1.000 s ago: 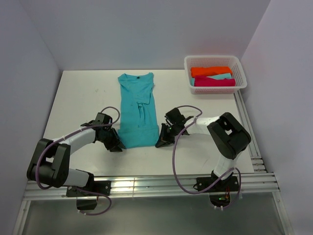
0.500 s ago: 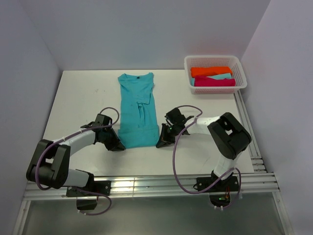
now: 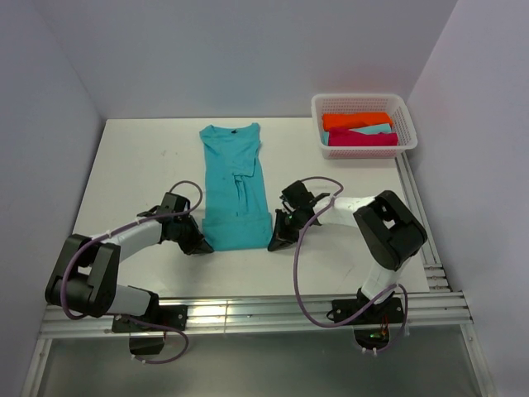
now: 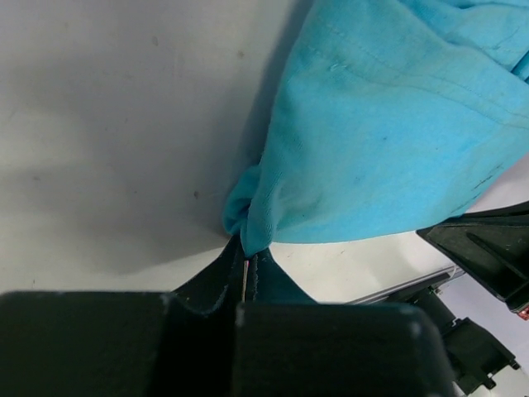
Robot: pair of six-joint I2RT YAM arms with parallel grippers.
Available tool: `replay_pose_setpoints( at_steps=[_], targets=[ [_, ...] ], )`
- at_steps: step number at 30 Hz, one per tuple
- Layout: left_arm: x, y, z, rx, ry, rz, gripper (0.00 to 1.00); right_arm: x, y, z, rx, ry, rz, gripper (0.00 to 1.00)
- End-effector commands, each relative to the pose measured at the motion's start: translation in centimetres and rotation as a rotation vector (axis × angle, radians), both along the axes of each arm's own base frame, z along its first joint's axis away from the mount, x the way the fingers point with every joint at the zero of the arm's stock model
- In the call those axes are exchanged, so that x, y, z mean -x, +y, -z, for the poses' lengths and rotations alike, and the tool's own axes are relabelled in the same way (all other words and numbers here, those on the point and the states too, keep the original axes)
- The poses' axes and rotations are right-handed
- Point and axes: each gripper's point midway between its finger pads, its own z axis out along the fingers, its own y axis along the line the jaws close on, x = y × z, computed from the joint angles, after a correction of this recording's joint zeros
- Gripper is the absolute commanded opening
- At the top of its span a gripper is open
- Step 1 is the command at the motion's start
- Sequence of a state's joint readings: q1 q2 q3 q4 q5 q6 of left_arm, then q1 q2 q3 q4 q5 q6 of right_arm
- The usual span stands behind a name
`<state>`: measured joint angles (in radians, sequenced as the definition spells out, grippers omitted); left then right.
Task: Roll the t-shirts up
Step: Roll the tshirt
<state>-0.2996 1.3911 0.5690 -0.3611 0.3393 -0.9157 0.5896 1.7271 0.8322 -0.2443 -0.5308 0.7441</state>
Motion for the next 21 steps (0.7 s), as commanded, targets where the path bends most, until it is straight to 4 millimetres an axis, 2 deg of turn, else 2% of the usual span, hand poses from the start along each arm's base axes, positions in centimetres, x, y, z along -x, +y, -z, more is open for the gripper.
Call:
replay_pose_setpoints(
  at_steps=[1, 7, 15, 21],
  targets=[
    [2.4, 1.2, 1.0, -0.071, 0.088, 0.003, 0.00, 0.2, -0.6, -1.6, 0.025, 0.023, -0.017, 0.00],
    [3.3, 0.2, 0.0, -0.015, 0.140, 0.003, 0.00, 1.0, -0.6, -3.0, 0.017, 0.066, -0.025, 0.00],
    [2.9, -0.8, -2.7, 0.008, 0.127, 0.012, 0.00, 1.3, -0.5, -5.1, -0.013, 0.047, -0.032, 0.00],
    [2.3, -1.7, -5.0, 0.054, 0.132, -0.009, 0.00, 0.5, -0.2, -6.7, -0.032, 0.020, -0.040, 0.00]
  ],
)
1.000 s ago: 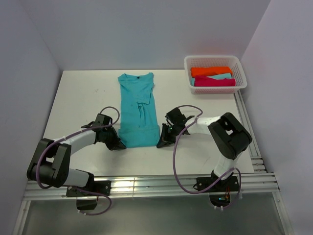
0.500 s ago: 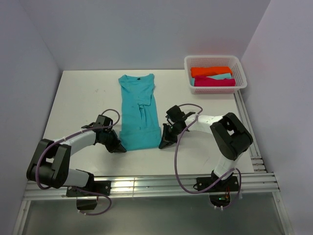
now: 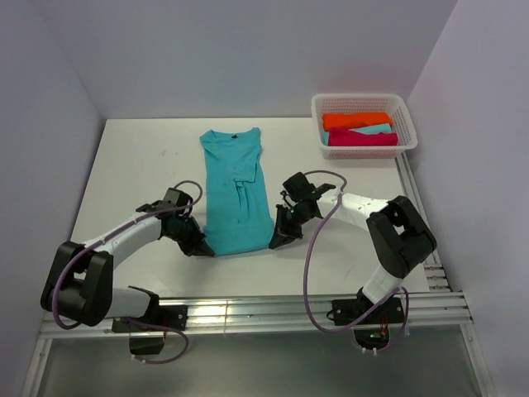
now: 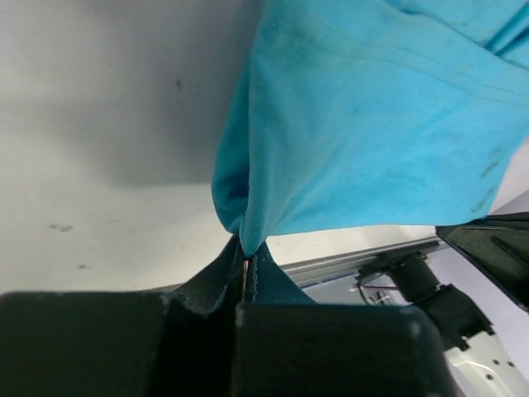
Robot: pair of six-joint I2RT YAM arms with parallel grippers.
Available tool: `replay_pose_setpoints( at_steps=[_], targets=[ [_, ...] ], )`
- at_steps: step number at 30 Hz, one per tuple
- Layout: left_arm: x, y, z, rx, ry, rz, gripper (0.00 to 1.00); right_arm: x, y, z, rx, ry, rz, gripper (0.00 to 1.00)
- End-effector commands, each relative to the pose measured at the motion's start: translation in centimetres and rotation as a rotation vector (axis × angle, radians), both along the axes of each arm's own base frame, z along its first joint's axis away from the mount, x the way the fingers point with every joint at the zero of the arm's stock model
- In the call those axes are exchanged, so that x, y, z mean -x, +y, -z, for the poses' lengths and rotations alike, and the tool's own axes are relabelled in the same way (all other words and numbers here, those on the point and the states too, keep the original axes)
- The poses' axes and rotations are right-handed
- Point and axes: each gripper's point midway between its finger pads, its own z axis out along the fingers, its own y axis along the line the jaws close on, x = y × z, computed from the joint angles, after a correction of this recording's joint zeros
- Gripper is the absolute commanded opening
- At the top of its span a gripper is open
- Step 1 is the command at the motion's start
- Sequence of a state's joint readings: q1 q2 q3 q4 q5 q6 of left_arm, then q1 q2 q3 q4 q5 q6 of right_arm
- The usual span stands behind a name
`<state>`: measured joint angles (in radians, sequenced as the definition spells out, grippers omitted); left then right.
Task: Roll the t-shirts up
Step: Roll the tshirt
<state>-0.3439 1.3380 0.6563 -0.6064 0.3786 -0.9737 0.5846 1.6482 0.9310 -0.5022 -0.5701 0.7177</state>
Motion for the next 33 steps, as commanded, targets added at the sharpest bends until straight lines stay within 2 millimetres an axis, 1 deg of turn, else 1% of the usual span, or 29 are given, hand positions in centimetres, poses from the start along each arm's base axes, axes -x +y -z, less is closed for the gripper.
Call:
replay_pose_setpoints(
  at_steps=[1, 3, 4, 8, 9, 10, 12, 14, 15, 17, 18, 19, 21, 22, 23, 25, 26, 27, 28, 30, 32, 33],
  targets=[
    [-0.6, -0.8, -2.4, 0.042, -0.006, -0.020, 0.00, -1.2, 0.5, -3.0, -0.051, -0.061, -0.010, 0.00],
    [-0.9, -0.8, -2.7, 0.040, -0.009, -0.023, 0.00, -1.4, 0.5, -3.2, -0.051, -0.061, -0.010, 0.00],
    [-1.2, -0.8, -3.1, 0.045, -0.016, -0.025, 0.00, -1.8, 0.6, -3.7, -0.058, -0.073, -0.011, 0.00],
    [-2.0, -0.7, -3.4, 0.049, -0.017, -0.030, 0.00, -2.8, 0.6, -4.3, -0.065, -0.080, -0.006, 0.00],
    [-2.3, -0.7, -3.7, 0.050, -0.024, -0.025, 0.00, -3.1, 0.4, -4.2, -0.063, -0.081, -0.006, 0.00],
    [-2.6, -0.4, -3.7, 0.046, -0.025, -0.032, 0.00, -3.7, 0.5, -4.7, -0.071, -0.091, -0.002, 0.00],
    [-3.2, -0.2, -4.1, 0.051, -0.033, -0.032, 0.00, -4.5, 0.4, -4.9, -0.074, -0.093, 0.005, 0.00],
    [-3.9, 0.3, -4.2, 0.056, -0.033, -0.049, 0.00, -4.9, 0.4, -5.1, -0.077, -0.089, 0.006, 0.00],
    [-4.4, 0.3, -4.6, 0.060, -0.045, -0.044, 0.00, -5.5, 0.6, -5.4, -0.082, -0.098, 0.002, 0.00],
    [-5.1, 0.7, -4.5, 0.056, -0.037, -0.054, 0.00, -6.0, 0.4, -5.4, -0.076, -0.097, 0.005, 0.00],
    [-5.7, 0.6, -5.0, 0.061, -0.051, -0.049, 0.00, -6.6, 0.7, -5.6, -0.079, -0.103, 0.002, 0.00],
    [-6.0, 0.6, -4.8, 0.060, -0.042, -0.050, 0.00, -6.9, 0.7, -5.6, -0.079, -0.104, 0.004, 0.00],
    [-7.0, 0.4, -5.3, 0.068, -0.056, -0.045, 0.00, -7.4, 0.8, -5.4, -0.078, -0.092, 0.007, 0.00],
    [-7.3, 0.5, -5.3, 0.069, -0.057, -0.046, 0.00, -8.0, 1.1, -5.8, -0.087, -0.103, 0.007, 0.00],
    [-7.6, 0.5, -5.0, 0.066, -0.043, -0.046, 0.00, -8.3, 1.0, -5.8, -0.088, -0.103, 0.013, 0.00],
    [-8.7, 0.5, -5.5, 0.067, -0.059, -0.044, 0.00, -9.2, 1.3, -6.0, -0.096, -0.101, 0.022, 0.00],
    [-9.1, 0.6, -5.2, 0.061, -0.048, -0.046, 0.01, -9.5, 1.3, -5.9, -0.093, -0.099, 0.024, 0.00],
    [-9.9, 0.6, -5.7, 0.063, -0.066, -0.043, 0.00, -10.2, 1.5, -5.9, -0.095, -0.103, 0.028, 0.00],
    [-10.3, 0.8, -5.4, 0.061, -0.054, -0.047, 0.00, -10.5, 1.5, -5.9, -0.097, -0.102, 0.030, 0.00],
    [-11.2, 0.9, -5.7, 0.058, -0.063, -0.044, 0.00, -11.3, 1.8, -5.8, -0.104, -0.097, 0.035, 0.00],
    [-11.9, 1.2, -5.5, 0.054, -0.056, -0.051, 0.00, -11.8, 2.0, -5.8, -0.105, -0.094, 0.039, 0.00],
    [-12.3, 1.2, -5.7, 0.056, -0.065, -0.051, 0.00, -12.3, 2.2, -5.6, -0.106, -0.092, 0.040, 0.00]
  ],
)
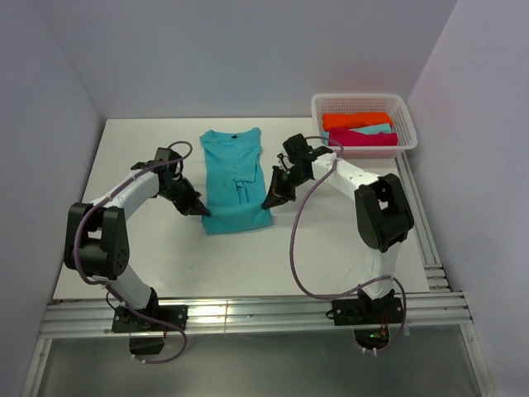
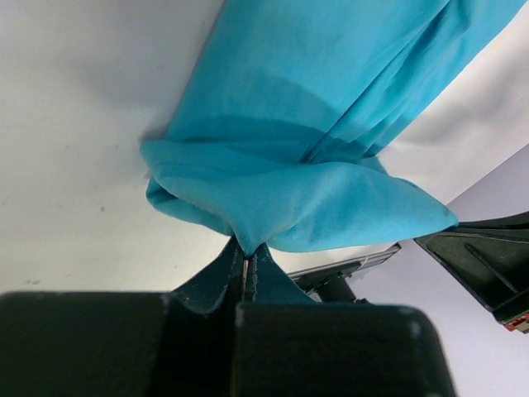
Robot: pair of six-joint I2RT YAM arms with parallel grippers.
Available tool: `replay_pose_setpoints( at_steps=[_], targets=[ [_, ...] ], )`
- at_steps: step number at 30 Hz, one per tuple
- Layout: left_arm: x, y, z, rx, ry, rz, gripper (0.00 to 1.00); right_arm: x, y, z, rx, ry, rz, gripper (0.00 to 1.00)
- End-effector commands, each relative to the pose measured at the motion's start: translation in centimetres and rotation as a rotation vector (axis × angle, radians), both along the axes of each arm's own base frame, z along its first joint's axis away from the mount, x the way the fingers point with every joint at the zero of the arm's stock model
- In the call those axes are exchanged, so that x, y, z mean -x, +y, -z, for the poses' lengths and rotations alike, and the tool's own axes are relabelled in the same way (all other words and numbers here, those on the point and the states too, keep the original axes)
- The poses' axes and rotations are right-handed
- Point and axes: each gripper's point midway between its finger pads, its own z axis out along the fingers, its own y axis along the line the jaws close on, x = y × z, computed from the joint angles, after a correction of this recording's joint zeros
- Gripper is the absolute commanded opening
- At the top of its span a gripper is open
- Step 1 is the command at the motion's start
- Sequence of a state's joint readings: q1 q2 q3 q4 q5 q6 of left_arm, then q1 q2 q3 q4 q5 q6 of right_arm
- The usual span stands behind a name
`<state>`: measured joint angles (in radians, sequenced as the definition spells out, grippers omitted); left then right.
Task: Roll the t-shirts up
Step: Roll the tshirt
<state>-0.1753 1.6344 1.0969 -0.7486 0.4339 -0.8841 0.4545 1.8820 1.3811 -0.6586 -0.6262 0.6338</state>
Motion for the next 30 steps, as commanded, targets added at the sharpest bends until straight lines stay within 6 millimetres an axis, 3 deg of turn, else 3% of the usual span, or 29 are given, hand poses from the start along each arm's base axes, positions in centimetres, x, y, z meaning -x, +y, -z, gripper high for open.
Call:
replay_pose_setpoints(
  at_steps=[1, 25, 30],
  targets=[
    [-1.7, 0.3, -1.1, 0.017, -0.032, 0.014, 0.00, -1.7, 0.5, -1.1, -0.031, -0.017, -0.003, 0.00],
    [-8.2, 0.2, 1.8, 0.050, -0.037, -0.012, 0.00, -7.5, 0.9, 2.6, -0.032, 0.010, 0.089, 0.01],
    [-8.8, 0.2, 2.3, 0.049, -0.033, -0.025, 0.02, -8.4, 1.2, 3.8, -0.035, 0.018, 0.113, 0.14]
  ],
)
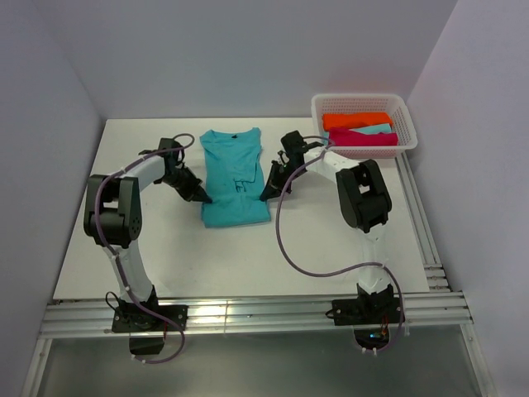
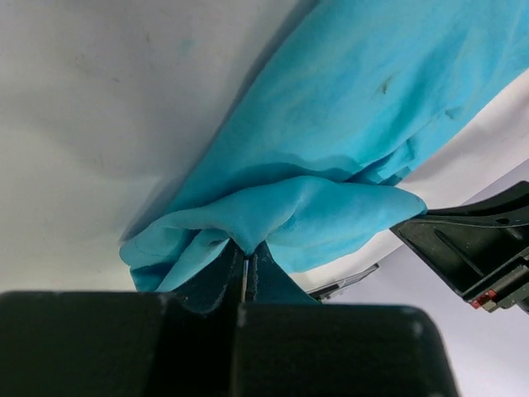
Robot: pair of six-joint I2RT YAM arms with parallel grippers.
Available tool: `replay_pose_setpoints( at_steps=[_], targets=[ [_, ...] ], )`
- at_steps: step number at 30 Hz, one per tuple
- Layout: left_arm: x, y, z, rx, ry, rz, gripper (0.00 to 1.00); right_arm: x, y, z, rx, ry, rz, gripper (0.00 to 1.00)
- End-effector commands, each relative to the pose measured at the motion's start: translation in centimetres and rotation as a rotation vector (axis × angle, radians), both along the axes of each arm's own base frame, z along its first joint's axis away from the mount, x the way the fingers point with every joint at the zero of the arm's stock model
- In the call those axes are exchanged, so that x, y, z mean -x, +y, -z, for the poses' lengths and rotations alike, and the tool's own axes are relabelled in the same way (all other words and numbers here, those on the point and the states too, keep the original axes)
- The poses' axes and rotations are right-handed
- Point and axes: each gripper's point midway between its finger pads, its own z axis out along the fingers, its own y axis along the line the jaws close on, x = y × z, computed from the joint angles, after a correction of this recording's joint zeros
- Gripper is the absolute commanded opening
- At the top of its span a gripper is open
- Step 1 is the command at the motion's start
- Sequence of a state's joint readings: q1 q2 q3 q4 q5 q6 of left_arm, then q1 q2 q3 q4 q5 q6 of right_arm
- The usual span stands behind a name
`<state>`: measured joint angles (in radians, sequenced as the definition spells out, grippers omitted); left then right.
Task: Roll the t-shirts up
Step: Roll the tshirt
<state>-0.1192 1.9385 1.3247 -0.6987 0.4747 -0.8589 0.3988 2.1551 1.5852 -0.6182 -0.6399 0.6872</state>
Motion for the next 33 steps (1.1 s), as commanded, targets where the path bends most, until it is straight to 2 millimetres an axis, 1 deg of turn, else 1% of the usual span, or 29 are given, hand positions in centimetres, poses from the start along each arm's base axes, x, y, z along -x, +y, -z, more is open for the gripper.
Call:
replay_pose_setpoints(
  at_steps=[1, 2, 4, 5, 6, 7, 8, 9, 10, 11, 12, 13, 14, 16, 17, 18, 19, 20, 21, 22, 23, 24, 25, 27, 28, 29, 30, 31, 33],
  targets=[
    [-1.8, -0.2, -0.8, 0.017, -0.056, -0.004, 0.05, -2.1, 0.4, -0.7, -0.024, -0.047, 0.027, 0.17],
    [-1.9, -0.1, -0.8, 0.012, -0.060, -0.008, 0.17, -2.2, 0.3, -0.4, -0.017, -0.047, 0.031, 0.28],
    [-2.0, -0.1, -0.8, 0.009, -0.063, -0.011, 0.28, -2.6, 0.2, -0.5, -0.017, -0.064, 0.038, 0.38],
    [-2.1, 0.0, -0.9, 0.005, -0.066, -0.015, 0.39, -2.5, 0.0, -0.8, -0.016, -0.070, 0.045, 0.48],
    [-2.2, 0.2, -1.1, 0.003, -0.077, -0.018, 0.41, -2.6, -0.2, -1.2, -0.018, -0.085, 0.052, 0.50],
    [-2.3, 0.3, -1.8, 0.004, -0.098, -0.021, 0.43, -3.1, -0.2, -1.8, -0.028, -0.119, 0.058, 0.53],
    [-2.6, 0.4, -2.3, 0.008, -0.123, -0.024, 0.45, -3.0, -0.6, -2.8, -0.036, -0.145, 0.066, 0.55],
    [-2.9, 0.9, -3.4, -0.002, -0.159, -0.031, 0.47, -3.2, -0.6, -3.5, -0.052, -0.175, 0.066, 0.55],
    [-3.1, 1.2, -3.9, -0.021, -0.183, -0.030, 0.47, -3.1, -0.6, -3.9, -0.061, -0.186, 0.061, 0.55],
    [-3.0, 1.7, -4.5, -0.052, -0.196, -0.014, 0.47, -2.9, -0.9, -4.7, -0.067, -0.211, 0.051, 0.52],
    [-3.0, 1.8, -5.2, -0.071, -0.214, -0.001, 0.48, -2.8, -0.9, -5.1, -0.068, -0.220, 0.042, 0.51],
    [-2.8, 1.9, -5.3, -0.089, -0.214, 0.011, 0.48, -2.4, -0.8, -5.2, -0.074, -0.216, 0.027, 0.50],
    [-2.2, 1.8, -5.3, -0.096, -0.202, 0.039, 0.47, -2.0, -0.5, -5.6, -0.083, -0.220, 0.001, 0.47],
    [-1.7, 1.3, -5.7, -0.088, -0.205, 0.059, 0.46, -1.1, -0.1, -5.8, -0.072, -0.204, -0.027, 0.42],
    [-1.2, 0.9, -5.7, -0.078, -0.199, 0.068, 0.46, -0.9, 0.2, -5.9, -0.070, -0.206, -0.044, 0.35],
    [-0.8, 0.2, -6.1, -0.067, -0.211, 0.084, 0.46, -0.2, 0.9, -6.1, -0.073, -0.198, -0.065, 0.30],
    [-0.6, -0.4, -6.3, -0.054, -0.213, 0.093, 0.45, 0.3, 1.3, -6.1, -0.078, -0.181, -0.077, 0.16],
    [0.0, -1.2, -6.4, -0.024, -0.203, 0.112, 0.44, 0.9, 1.8, -6.5, -0.107, -0.166, -0.093, 0.11],
    [0.6, -2.4, -6.3, -0.009, -0.201, 0.145, 0.43, 1.3, 2.4, -6.4, -0.119, -0.153, -0.107, 0.07],
    [0.9, -3.1, -6.1, 0.002, -0.195, 0.165, 0.43, 2.1, 3.1, -6.4, -0.129, -0.140, -0.129, 0.04],
    [1.4, -3.7, -5.8, 0.009, -0.191, 0.193, 0.42, 2.3, 3.6, -6.1, -0.130, -0.133, -0.142, 0.00],
    [1.9, -4.8, -5.3, 0.009, -0.185, 0.227, 0.41, 2.6, 4.1, -5.8, -0.128, -0.130, -0.158, 0.00],
    [1.9, -5.4, -5.1, 0.015, -0.198, 0.247, 0.41, 3.4, 4.9, -5.0, -0.125, -0.104, -0.182, 0.00],
    [2.7, -6.6, -4.3, 0.042, -0.182, 0.279, 0.39, 4.0, 6.1, -4.8, -0.154, -0.078, -0.215, 0.00],
    [2.8, -6.7, -3.7, 0.046, -0.180, 0.280, 0.38, 4.5, 7.0, -4.2, -0.165, -0.063, -0.235, 0.00],
    [3.0, -6.8, -3.4, 0.052, -0.171, 0.284, 0.37, 4.8, 7.4, -4.0, -0.175, -0.053, -0.247, 0.00],
    [3.2, -6.9, -3.0, 0.059, -0.161, 0.289, 0.35, 5.1, 7.7, -3.7, -0.173, -0.046, -0.256, 0.00],
    [3.2, -6.9, -2.5, 0.056, -0.155, 0.297, 0.34, 5.2, 7.8, -2.8, -0.161, -0.028, -0.260, 0.00],
    [3.6, -6.7, -1.2, 0.045, -0.132, 0.303, 0.33, 5.6, 8.2, -1.9, -0.152, -0.013, -0.277, 0.00]
  ],
)
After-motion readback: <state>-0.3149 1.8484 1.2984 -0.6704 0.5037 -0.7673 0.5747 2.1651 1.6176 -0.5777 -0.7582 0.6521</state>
